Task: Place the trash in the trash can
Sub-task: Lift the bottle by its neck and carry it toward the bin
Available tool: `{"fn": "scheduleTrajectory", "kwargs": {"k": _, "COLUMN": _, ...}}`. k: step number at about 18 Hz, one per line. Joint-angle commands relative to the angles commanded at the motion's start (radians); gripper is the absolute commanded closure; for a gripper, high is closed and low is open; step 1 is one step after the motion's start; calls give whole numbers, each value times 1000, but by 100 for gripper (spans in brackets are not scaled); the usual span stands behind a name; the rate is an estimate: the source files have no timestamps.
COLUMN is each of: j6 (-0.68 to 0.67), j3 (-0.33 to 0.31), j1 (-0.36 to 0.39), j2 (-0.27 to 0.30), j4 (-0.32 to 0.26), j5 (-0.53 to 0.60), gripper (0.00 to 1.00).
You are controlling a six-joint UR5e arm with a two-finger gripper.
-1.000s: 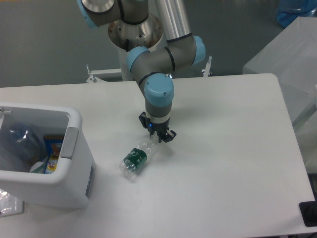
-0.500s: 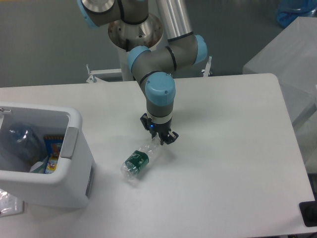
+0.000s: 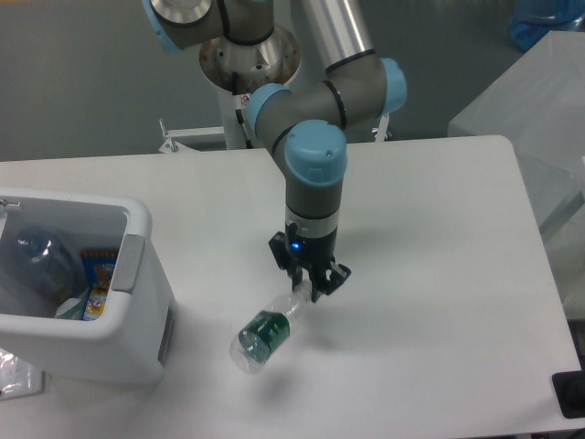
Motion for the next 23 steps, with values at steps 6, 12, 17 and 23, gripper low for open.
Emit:
{"fn": "scheduleTrajectory", "kwargs": {"k": 6, "j6": -253, "j3": 155, "j1": 2, "j2": 3, "j4": 0, "j5": -120, "gripper": 64}}
{"fn": "scheduleTrajectory", "kwargs": {"k": 12, "j6": -305, "j3": 174, "j1": -8, "j2": 28, "j4": 0, "j5": -152, "gripper": 73}}
{"fn": "scheduleTrajectory", "kwargs": {"k": 17, "j6": -315, "j3": 171, "j1": -20, "j2": 70, "j4": 0, "j5": -169, "gripper": 69}}
{"fn": "scheduleTrajectory", "kwargs": {"k": 23, "j6": -324, "j3": 154, "j1": -58, "j2": 113, "j4": -2, "j5": -172, "gripper": 69}}
